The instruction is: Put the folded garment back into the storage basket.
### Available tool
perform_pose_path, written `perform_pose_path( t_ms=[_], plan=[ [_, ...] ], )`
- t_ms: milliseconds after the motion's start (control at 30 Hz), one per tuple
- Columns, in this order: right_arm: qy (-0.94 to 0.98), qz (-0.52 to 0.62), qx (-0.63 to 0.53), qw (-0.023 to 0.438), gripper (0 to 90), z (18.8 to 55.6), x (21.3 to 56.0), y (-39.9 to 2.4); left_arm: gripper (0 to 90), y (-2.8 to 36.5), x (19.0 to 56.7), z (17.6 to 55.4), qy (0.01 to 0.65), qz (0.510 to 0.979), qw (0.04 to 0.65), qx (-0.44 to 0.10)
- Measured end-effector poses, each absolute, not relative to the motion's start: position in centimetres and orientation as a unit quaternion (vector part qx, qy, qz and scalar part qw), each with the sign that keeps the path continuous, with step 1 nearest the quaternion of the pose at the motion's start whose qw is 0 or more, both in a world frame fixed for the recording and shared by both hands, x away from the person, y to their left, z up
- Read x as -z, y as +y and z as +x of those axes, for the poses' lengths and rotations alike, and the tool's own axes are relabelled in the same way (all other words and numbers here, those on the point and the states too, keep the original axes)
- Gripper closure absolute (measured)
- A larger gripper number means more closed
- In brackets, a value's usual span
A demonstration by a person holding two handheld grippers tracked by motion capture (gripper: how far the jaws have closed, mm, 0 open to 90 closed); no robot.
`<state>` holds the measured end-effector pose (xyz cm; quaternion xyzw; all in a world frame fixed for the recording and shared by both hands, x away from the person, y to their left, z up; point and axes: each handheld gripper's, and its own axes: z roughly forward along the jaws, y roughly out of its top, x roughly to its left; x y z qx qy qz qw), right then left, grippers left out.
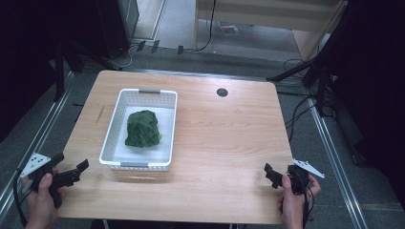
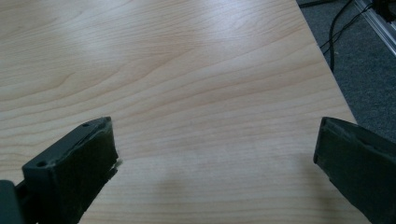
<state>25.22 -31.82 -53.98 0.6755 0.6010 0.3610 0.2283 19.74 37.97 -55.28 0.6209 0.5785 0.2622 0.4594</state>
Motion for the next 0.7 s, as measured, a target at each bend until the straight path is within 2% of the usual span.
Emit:
perform_pose_path(
  t_ms=[700],
  plan=[
    [0.596, 0.672, -0.379, 0.222, 0.0, 23.6, 54.5, -33.4, 0.0, 37.9, 55.3, 19.7, 0.576, 0.625, 0.457, -0.261]
  ],
)
